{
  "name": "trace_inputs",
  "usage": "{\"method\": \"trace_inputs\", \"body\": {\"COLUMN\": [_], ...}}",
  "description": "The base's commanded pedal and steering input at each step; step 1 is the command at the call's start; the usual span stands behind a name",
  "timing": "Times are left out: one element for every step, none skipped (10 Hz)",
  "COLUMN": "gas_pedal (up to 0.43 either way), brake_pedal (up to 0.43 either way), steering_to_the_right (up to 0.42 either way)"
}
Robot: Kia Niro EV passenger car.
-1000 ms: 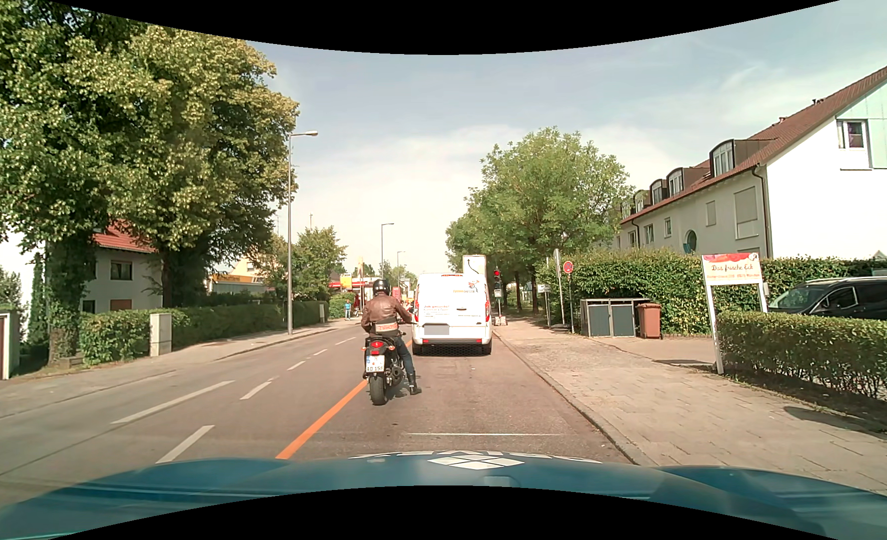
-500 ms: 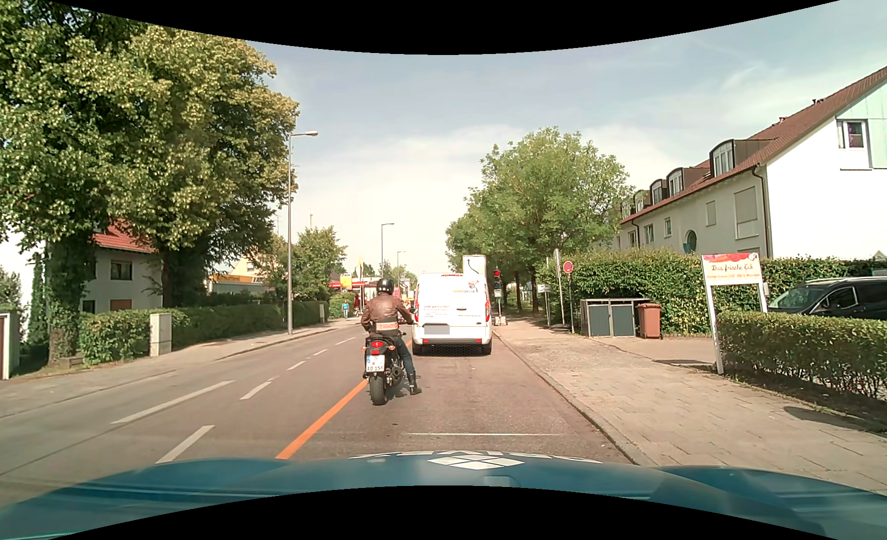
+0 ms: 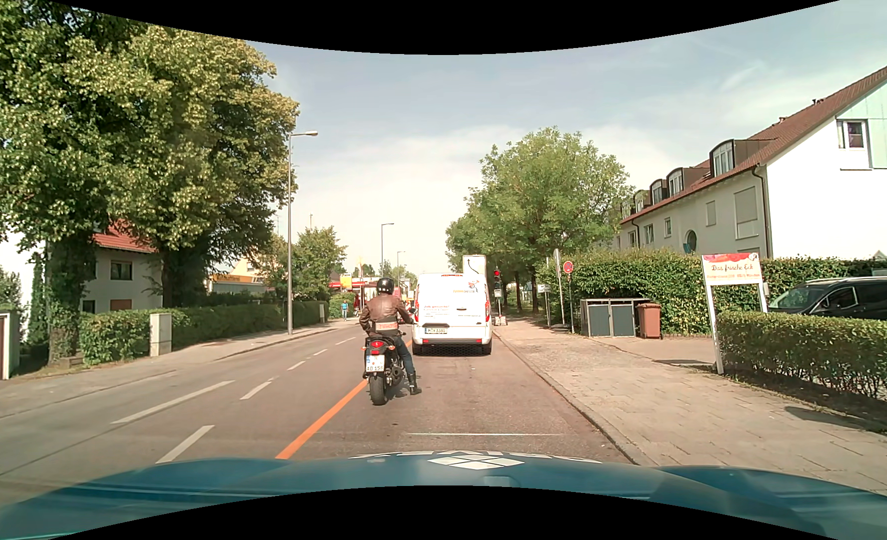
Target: Follow the waypoints while adhering to traffic rules and regulations
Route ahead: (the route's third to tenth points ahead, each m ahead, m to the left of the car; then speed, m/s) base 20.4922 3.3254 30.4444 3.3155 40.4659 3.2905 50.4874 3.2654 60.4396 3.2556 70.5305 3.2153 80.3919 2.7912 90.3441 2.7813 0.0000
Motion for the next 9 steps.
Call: {"method": "trace_inputs", "body": {"gas_pedal": [0.000, 0.000, 0.000, 0.000, 0.000, 0.000, 0.000, 0.000, 0.000], "brake_pedal": [0.000, 0.000, 0.000, 0.000, 0.000, 0.000, 0.000, 0.000, 0.000], "steering_to_the_right": [-0.015, -0.015, -0.016, -0.015, -0.015, -0.015, -0.015, -0.015, -0.015]}}
